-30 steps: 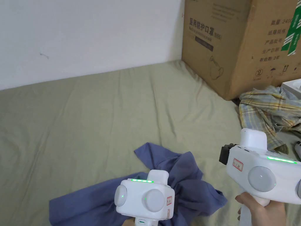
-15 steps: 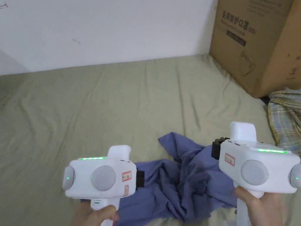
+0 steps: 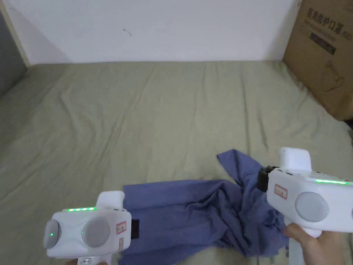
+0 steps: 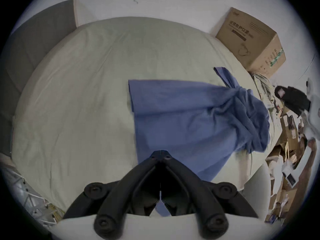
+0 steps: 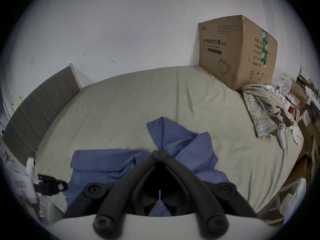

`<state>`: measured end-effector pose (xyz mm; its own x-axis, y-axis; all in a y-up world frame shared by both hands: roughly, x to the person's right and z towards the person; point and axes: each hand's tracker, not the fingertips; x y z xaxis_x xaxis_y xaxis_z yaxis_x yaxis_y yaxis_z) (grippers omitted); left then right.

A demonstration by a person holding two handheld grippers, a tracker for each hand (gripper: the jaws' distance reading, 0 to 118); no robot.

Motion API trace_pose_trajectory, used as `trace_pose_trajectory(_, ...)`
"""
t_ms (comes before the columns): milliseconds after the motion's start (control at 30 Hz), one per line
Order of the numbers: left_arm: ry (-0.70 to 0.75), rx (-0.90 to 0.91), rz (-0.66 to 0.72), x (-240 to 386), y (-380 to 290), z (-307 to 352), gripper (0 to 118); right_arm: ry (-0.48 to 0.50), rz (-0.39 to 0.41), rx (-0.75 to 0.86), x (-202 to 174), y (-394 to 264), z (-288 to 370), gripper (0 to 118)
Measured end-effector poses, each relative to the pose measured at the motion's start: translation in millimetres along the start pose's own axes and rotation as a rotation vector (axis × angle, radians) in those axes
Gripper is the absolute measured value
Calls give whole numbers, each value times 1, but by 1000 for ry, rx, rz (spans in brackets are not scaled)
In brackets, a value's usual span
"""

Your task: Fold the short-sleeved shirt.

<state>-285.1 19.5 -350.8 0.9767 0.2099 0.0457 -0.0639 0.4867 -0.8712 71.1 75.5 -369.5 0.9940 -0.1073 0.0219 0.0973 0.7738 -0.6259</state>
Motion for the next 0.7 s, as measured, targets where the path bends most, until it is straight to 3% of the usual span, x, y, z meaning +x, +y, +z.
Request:
trace_pose_trajectory(33, -6, 36, 35, -4, 9, -2, 1, -1, 0, -2, 0, 2, -2, 0)
trace_pose_trajectory(67, -11, 57, 69, -6, 22, -2, 11, -2, -2, -2, 2, 4, -4, 0)
trace_pose_trajectory(100, -11, 62, 83, -10, 33, -5, 34, -4, -6, -2, 3, 6, -7, 0)
trace_pose_trajectory(167, -5, 51, 112, -18, 61, -20, 91, -16, -8, -7, 7, 10, -10, 0)
trace_pose_trajectory(200, -2, 54, 118, -20, 74, -26, 94, -25, -12, -7, 9, 13, -13, 0)
trace_pose_trajectory(333, 88, 9, 141, -23, 106, -65, 93, -42, -38, -16, 25, 19, -25, 0)
trace_pose_trajectory(467, 54, -120, 169, -19, 103, -107, 90, -60, -58, -36, 39, 18, -34, 0)
trace_pose_trajectory(533, 194, -70, -5, 2, 91, -111, 83, -76, -63, -48, 46, 15, -40, 0)
trace_pose_trajectory(567, 213, -59, -40, 10, 87, -109, 75, -83, -68, -54, 49, 14, -43, 0)
trace_pose_trajectory(633, 186, -27, 45, 9, 83, -102, 58, -94, -77, -64, 55, 12, -48, 0)
trace_pose_trajectory(700, 202, -27, 25, 13, 86, -94, 4, -101, -74, -81, 62, 10, -54, 0)
